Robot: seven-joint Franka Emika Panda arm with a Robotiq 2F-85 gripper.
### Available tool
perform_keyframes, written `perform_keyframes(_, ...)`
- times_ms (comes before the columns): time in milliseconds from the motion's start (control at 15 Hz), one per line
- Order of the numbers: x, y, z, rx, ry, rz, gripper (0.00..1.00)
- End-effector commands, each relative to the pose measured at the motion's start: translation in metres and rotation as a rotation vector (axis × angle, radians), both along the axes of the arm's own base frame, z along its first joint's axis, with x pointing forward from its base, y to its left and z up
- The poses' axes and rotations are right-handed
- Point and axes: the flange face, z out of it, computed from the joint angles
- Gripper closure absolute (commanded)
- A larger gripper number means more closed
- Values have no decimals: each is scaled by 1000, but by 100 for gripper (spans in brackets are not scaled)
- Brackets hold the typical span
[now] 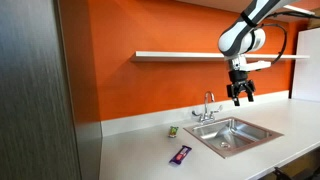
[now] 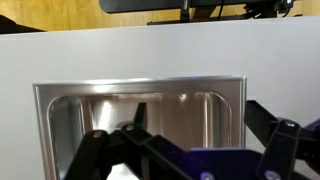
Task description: Put the candy bar on the shelf
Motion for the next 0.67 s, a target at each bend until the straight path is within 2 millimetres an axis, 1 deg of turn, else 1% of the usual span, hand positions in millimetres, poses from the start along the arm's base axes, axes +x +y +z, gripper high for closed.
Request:
perform_keyframes(0,0,0,0,0,1,0,0)
perform_keyframes(200,0,0,0,0,1,0,0)
perform_keyframes(333,5,3,-3,0,-9,10,0)
perform_keyframes(400,7,8,-5,2,-11,30,0)
perform_keyframes(600,20,36,-16,4,-21,88,0)
